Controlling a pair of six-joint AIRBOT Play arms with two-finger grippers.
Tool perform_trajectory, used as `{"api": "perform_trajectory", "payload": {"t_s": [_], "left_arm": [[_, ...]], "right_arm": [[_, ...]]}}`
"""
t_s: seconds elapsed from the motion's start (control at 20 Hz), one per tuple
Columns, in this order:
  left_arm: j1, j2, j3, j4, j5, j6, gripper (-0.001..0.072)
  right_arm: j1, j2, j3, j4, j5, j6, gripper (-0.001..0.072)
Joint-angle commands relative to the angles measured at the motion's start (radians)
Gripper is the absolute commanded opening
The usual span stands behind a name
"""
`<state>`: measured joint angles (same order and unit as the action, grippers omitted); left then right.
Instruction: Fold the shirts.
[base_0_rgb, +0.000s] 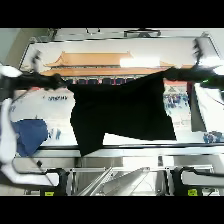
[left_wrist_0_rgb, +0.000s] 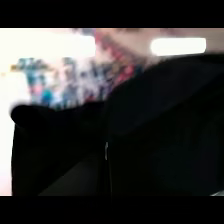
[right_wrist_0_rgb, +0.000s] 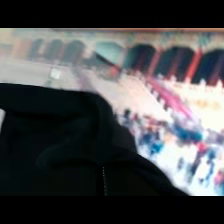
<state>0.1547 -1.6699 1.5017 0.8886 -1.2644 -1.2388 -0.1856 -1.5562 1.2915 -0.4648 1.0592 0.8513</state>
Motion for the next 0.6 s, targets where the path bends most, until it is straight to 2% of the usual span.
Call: {"api": "perform_trajectory", "payload": {"t_s": [0.0, 0.15, 0.2, 0.25, 0.3, 0.35, 0.4, 0.45, 0.5, 0.55], "left_arm": [[-0.029, -0.326, 0.153, 0.084, -0.026, 0.000, 0.0006], [-0.029, -0.408, 0.304, 0.085, -0.029, 0.000, 0.0007], [-0.028, -0.410, 0.346, 0.087, -0.041, 0.000, 0.0011], [-0.026, -0.409, 0.386, 0.088, -0.065, 0.000, 0.0073], [-0.021, -0.409, 0.437, 0.088, -0.119, 0.000, 0.0334], [-0.012, -0.409, 0.488, 0.088, -0.191, -0.001, 0.0559], [0.001, -0.406, 0.540, 0.086, -0.260, -0.023, 0.0714], [0.018, -0.390, 0.558, 0.087, -0.283, -0.066, 0.0702], [0.039, -0.366, 0.550, 0.086, -0.332, -0.084, 0.0701], [0.056, -0.334, 0.506, 0.086, -0.365, -0.085, 0.0694]], "right_arm": [[0.010, -0.234, 0.008, 0.067, -0.103, -0.015, 0.0017], [0.006, -0.264, 0.037, 0.081, -0.139, -0.015, 0.0027], [-0.002, -0.262, 0.051, 0.081, -0.130, -0.014, 0.0107], [-0.013, -0.256, 0.063, 0.084, -0.102, -0.013, 0.0280], [-0.031, -0.244, 0.075, 0.083, -0.052, -0.002, 0.0304], [-0.056, -0.226, 0.085, 0.084, 0.010, 0.015, 0.0304], [-0.089, -0.201, 0.087, 0.084, 0.073, 0.027, 0.0300], [-0.123, -0.173, 0.086, 0.082, 0.143, 0.045, 0.0291], [-0.158, -0.141, 0.086, 0.079, 0.223, 0.055, 0.0240], [-0.187, -0.108, 0.081, 0.064, 0.288, 0.060, 0.0139]]}}
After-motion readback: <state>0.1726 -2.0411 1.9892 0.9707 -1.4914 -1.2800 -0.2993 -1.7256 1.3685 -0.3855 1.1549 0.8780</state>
